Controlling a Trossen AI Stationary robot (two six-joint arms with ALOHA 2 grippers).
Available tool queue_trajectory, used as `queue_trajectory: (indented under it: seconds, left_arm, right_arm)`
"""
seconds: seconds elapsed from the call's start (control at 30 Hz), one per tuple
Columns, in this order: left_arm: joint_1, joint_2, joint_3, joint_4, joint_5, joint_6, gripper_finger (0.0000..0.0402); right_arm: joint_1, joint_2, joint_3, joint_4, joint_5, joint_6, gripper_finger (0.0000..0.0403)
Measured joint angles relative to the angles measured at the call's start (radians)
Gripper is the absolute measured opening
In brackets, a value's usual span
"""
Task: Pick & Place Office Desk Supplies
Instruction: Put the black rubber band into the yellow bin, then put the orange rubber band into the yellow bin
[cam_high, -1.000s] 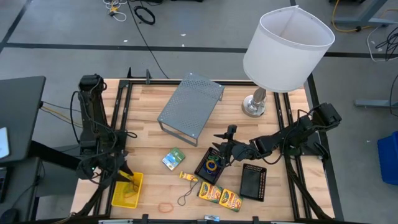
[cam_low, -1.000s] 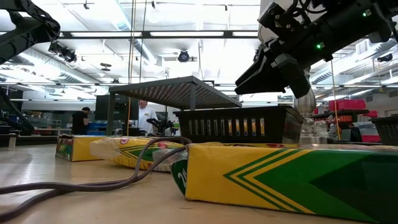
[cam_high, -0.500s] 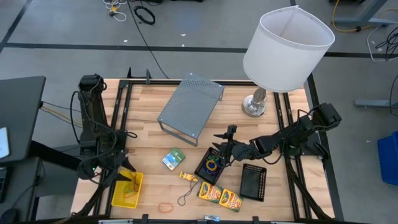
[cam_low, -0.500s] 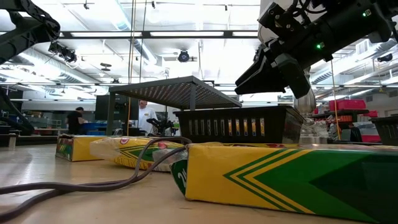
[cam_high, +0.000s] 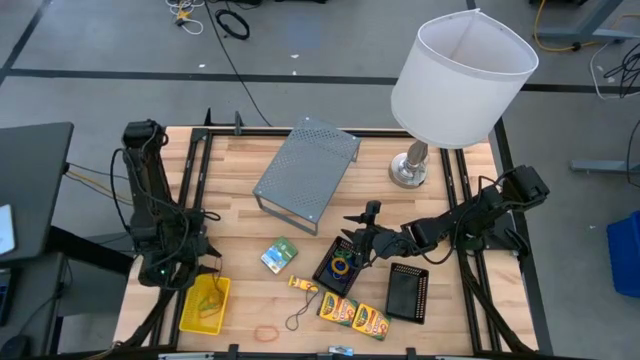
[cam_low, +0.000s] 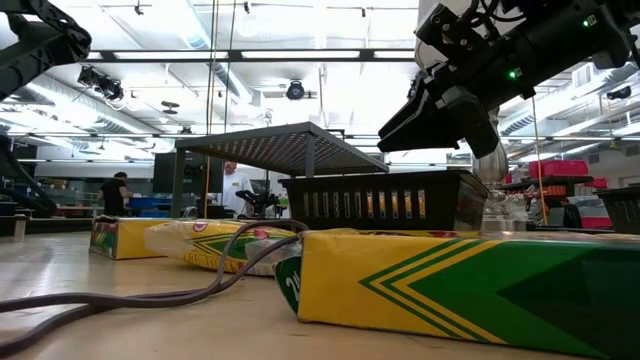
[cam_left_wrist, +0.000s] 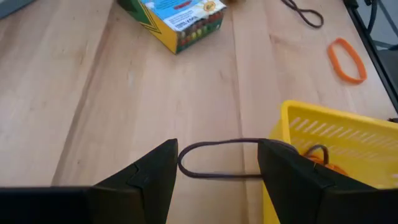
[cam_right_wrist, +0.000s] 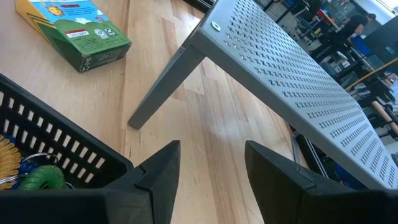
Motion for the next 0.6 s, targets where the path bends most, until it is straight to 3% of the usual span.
queue_trajectory:
  seconds: [0.27, 0.6]
  left_arm:
    - [0.001, 0.000, 0.000, 0.039, -0.042, 0.025, 0.0227]
    - [0.000, 0.000, 0.000, 0.527, -0.077, 0.449, 0.0220]
  right_arm:
    - [0.000, 0.000, 0.000, 0.000, 0.000, 0.000, 0.0188]
    - [0.000, 0.000, 0.000, 0.000, 0.000, 0.000, 0.0188]
